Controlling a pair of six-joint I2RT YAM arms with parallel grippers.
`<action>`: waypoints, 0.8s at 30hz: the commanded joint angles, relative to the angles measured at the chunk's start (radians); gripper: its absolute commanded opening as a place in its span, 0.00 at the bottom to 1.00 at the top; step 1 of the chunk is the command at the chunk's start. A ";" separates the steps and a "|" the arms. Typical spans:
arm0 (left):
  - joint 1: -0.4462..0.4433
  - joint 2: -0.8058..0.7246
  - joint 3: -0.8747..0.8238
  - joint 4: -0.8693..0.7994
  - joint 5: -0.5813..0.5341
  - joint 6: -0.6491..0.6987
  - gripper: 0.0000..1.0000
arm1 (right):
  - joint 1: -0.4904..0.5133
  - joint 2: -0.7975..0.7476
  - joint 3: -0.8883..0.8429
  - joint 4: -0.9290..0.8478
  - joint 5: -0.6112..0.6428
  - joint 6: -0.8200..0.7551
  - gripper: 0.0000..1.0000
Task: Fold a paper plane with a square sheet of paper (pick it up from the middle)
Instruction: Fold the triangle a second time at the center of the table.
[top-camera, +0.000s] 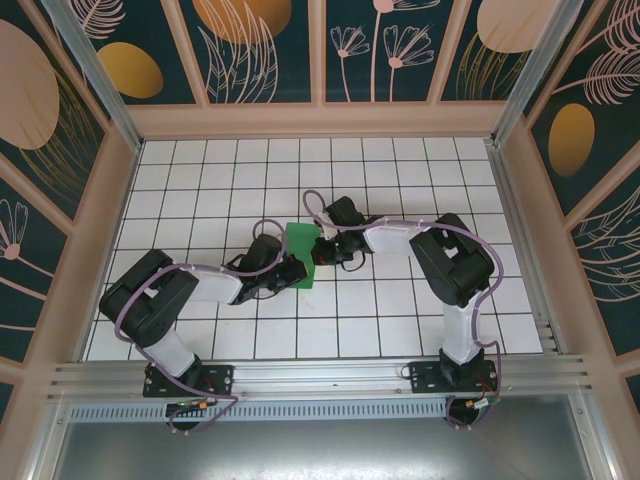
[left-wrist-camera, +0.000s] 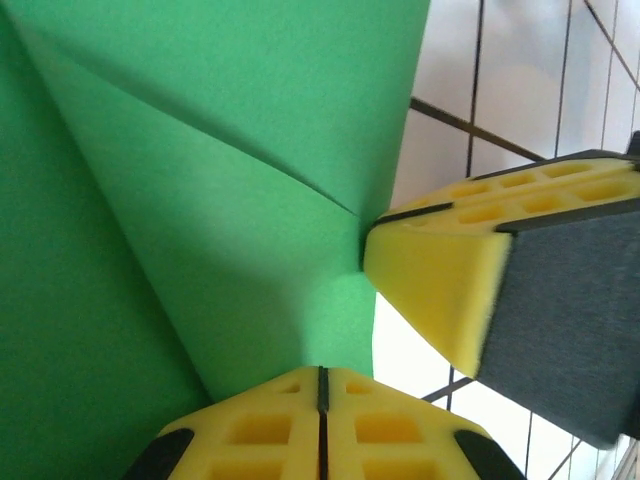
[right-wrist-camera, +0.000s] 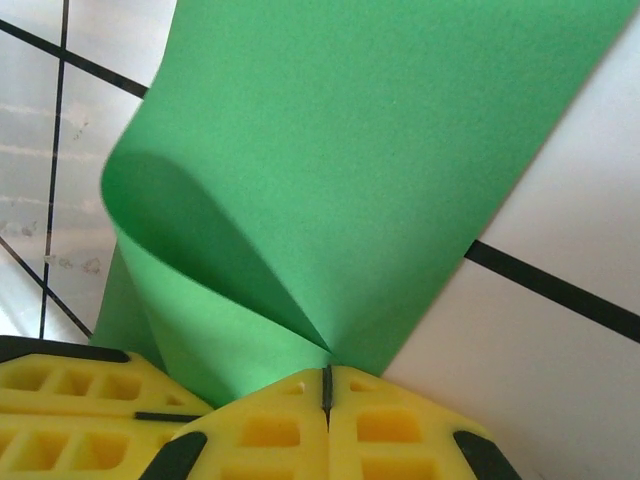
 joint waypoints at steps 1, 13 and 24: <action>0.005 -0.074 0.056 -0.048 -0.056 0.058 0.11 | 0.000 0.047 0.003 -0.073 0.111 -0.046 0.02; 0.015 0.033 0.141 -0.145 -0.110 0.069 0.10 | 0.000 0.061 0.006 -0.088 0.119 -0.076 0.01; 0.025 0.070 0.119 -0.212 -0.167 0.058 0.10 | 0.000 0.107 0.034 -0.168 0.172 -0.120 0.00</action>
